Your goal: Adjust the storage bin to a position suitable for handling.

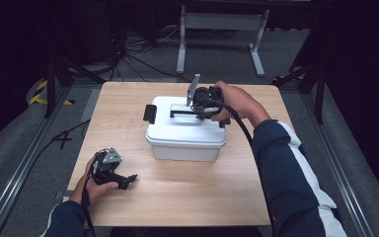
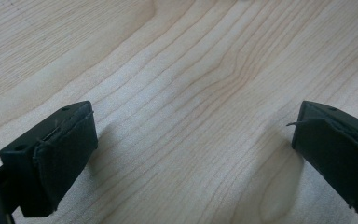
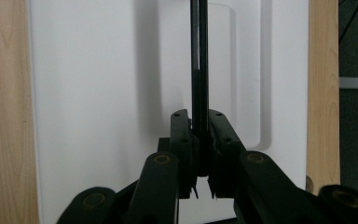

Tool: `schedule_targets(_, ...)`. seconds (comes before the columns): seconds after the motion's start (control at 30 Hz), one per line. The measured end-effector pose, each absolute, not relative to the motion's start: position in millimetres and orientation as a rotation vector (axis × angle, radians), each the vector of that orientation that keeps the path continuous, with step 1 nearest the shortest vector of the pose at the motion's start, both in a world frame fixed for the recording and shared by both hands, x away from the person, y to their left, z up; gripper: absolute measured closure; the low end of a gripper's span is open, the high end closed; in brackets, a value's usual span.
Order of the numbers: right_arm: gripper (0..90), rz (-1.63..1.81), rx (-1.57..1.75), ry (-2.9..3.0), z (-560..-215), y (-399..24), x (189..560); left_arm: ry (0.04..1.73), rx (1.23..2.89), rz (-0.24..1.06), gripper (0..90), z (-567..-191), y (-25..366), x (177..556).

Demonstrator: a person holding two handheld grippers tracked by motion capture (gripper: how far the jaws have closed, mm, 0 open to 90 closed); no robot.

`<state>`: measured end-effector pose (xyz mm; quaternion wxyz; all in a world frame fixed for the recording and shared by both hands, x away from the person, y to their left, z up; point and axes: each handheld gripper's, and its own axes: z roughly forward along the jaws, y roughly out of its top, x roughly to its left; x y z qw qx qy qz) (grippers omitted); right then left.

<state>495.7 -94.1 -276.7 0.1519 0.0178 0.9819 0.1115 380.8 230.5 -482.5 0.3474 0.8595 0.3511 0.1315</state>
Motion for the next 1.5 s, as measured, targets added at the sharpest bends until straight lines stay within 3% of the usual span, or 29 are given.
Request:
schedule_targets(1.03,84.4,0.387,-0.029,2.743,-244,-98,486,0.907,2.232,0.341,0.6,-482,231,381)
schedule_targets(1.5,84.5,0.527,0.043,2.677,-230,-145,485,0.906,2.233,0.338,0.6,-482,231,381)
